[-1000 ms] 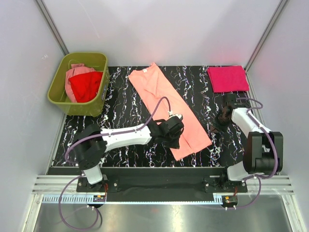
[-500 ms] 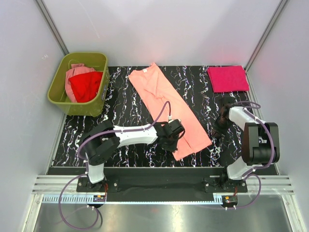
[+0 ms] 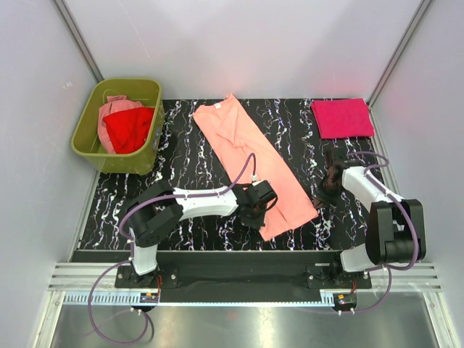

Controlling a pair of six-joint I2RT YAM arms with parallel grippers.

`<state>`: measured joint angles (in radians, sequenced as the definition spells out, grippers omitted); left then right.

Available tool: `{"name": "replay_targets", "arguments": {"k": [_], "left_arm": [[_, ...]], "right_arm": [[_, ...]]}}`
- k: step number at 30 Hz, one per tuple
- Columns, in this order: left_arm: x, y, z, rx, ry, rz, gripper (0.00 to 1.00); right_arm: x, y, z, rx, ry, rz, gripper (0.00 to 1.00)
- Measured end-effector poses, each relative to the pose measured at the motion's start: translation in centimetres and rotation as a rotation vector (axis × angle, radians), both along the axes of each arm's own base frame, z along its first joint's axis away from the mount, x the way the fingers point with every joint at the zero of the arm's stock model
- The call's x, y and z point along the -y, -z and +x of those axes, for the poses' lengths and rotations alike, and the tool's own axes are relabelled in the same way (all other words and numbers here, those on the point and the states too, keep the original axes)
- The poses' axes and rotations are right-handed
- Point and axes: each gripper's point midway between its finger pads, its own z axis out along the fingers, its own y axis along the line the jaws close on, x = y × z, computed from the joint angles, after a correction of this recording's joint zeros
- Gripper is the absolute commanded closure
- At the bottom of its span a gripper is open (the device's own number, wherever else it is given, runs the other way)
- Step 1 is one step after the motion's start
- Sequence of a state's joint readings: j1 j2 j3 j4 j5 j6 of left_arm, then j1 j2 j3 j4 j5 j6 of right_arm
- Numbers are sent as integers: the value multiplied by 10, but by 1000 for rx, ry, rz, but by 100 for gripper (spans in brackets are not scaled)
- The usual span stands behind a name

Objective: Fold and stack the t-shirts
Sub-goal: Fold the tshirt

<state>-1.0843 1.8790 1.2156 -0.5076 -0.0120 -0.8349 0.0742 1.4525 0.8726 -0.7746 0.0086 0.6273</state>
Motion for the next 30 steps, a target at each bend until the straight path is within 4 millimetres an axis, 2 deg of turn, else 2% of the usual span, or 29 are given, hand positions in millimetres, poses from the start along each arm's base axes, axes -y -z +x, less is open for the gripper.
{"name": "replay_targets", "arguments": {"k": [7, 12, 16, 19, 22, 25, 30], "left_arm": [[0, 0, 0, -2, -4, 0, 100], [-3, -5, -1, -3, -8, 3, 99], [3, -24, 2, 24, -9, -41, 98], [15, -34, 8, 43, -6, -84, 98], [24, -36, 11, 44, -1, -103, 98], [26, -23, 15, 34, -5, -91, 98], [17, -4, 20, 6, -26, -50, 98]], "right_arm": [[1, 28, -16, -93, 1, -4, 100], [2, 27, -16, -93, 4, -13, 100], [6, 22, -14, -89, 7, -34, 96], [5, 9, -13, -60, 8, -26, 87], [0, -15, -5, 7, 3, 1, 81], [-4, -44, 8, 100, -2, 28, 77], [-12, -84, 20, 227, -17, 73, 73]]}}
